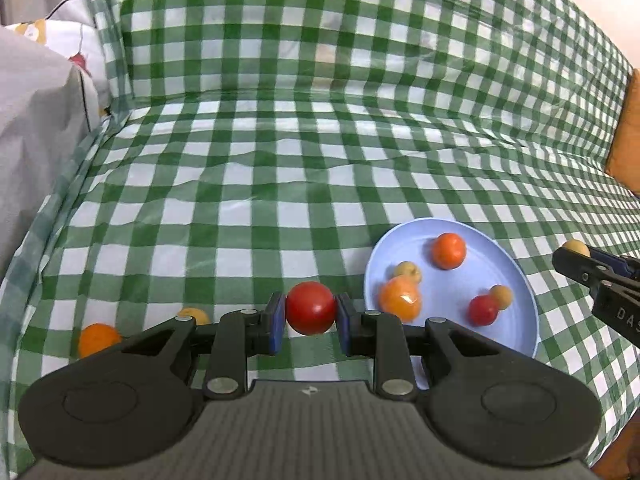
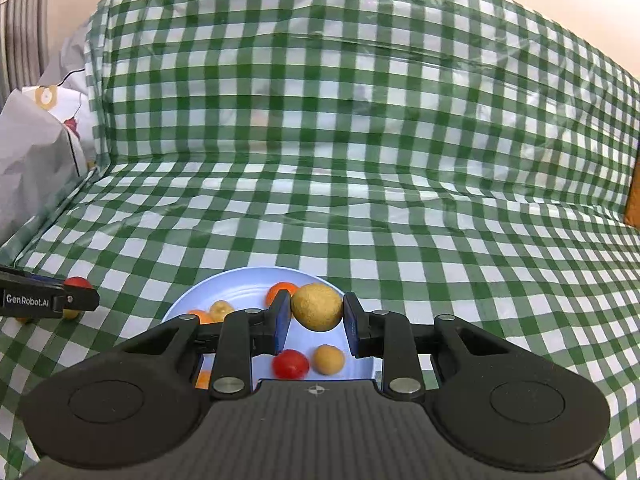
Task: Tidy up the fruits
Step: 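Carry both fruits over the blue plate and open both tools to drop them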
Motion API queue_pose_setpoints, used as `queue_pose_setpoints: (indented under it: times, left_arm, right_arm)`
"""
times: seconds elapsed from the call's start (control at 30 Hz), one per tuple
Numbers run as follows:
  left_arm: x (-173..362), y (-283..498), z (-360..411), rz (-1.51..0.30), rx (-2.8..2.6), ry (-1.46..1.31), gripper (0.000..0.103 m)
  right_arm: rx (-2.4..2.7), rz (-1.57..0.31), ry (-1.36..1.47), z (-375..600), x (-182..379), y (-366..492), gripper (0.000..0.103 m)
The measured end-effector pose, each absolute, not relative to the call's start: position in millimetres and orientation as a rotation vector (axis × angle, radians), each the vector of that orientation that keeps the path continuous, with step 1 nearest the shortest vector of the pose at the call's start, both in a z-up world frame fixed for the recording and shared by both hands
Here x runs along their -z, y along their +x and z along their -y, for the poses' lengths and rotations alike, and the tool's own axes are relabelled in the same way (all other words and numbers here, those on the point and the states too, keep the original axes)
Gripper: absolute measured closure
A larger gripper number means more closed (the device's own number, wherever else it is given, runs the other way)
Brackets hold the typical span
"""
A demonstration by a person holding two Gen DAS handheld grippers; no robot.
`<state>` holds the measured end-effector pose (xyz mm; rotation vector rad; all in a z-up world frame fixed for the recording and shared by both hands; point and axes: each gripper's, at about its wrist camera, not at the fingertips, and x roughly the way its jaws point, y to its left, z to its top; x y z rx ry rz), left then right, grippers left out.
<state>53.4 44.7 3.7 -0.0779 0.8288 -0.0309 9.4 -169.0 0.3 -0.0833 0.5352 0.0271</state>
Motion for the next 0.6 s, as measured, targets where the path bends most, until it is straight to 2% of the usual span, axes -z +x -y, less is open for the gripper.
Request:
queue_pose_setpoints:
  times: [0.6]
  left_arm:
    - [-3.5,54.6,-41.9,-0.788,0.068,-0.083,0.074]
  right_arm:
    - [-0.029,-0.541,-0.080,167.2,1.3,10.1,0.074]
